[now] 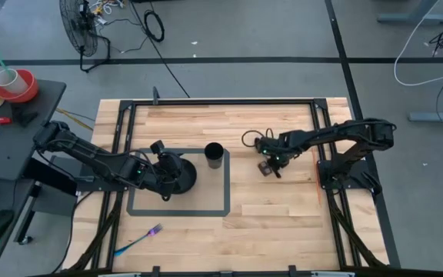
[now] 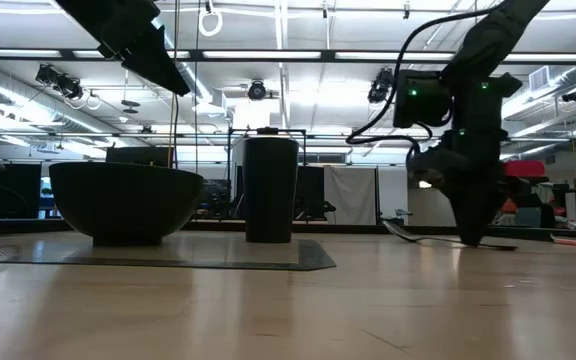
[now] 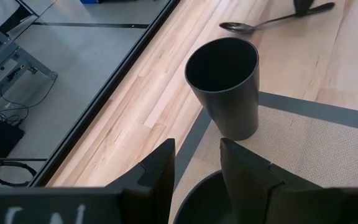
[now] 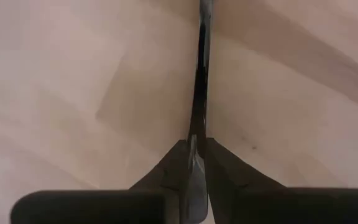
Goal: Pick & Place Utensil
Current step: Put the black spoon into the black bowl
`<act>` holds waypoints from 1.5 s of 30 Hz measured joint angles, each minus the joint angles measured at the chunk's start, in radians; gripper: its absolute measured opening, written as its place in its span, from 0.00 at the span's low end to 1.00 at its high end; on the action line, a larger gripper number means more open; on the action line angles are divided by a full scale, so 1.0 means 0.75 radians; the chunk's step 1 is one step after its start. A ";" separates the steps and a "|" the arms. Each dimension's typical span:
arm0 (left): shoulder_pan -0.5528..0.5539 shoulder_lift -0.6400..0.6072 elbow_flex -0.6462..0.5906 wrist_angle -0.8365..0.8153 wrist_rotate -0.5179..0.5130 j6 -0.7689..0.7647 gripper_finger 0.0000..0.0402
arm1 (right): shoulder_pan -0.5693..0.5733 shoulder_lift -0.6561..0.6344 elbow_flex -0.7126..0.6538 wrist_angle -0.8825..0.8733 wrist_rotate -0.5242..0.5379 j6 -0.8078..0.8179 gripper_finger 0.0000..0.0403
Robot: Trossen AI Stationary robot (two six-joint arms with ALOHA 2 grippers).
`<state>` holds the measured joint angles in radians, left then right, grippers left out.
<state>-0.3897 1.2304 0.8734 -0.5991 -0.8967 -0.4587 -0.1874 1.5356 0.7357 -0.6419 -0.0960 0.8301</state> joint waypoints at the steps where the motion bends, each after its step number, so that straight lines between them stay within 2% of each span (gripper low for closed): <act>1: 0.001 0.000 0.000 0.002 0.000 -0.001 0.33 | 0.013 0.000 0.001 -0.011 -0.016 -0.035 0.12; 6: 0.000 0.000 0.000 0.003 0.000 0.000 0.33 | 0.086 0.000 0.002 -0.070 -0.008 -0.144 0.14; 10: 0.000 0.000 0.000 0.006 0.000 -0.001 0.33 | 0.119 0.000 0.002 -0.076 0.054 -0.125 0.18; 19: 0.001 0.000 0.000 0.008 -0.001 -0.002 0.33 | 0.115 -0.001 0.003 -0.035 0.072 -0.115 0.26; 28: 0.001 0.000 0.001 0.019 -0.041 -0.002 0.33 | 0.075 0.001 0.005 0.153 0.268 -0.207 0.27; 33: 0.001 0.000 0.001 0.018 -0.041 -0.002 0.33 | 0.075 0.019 0.006 0.134 0.260 -0.245 0.27; 45: 0.000 0.000 0.001 0.017 -0.041 -0.002 0.33 | 0.111 0.058 0.012 0.094 0.258 -0.186 0.24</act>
<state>-0.3896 1.2304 0.8738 -0.5865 -0.9276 -0.4603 -0.1039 1.5795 0.7448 -0.5715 0.0978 0.6903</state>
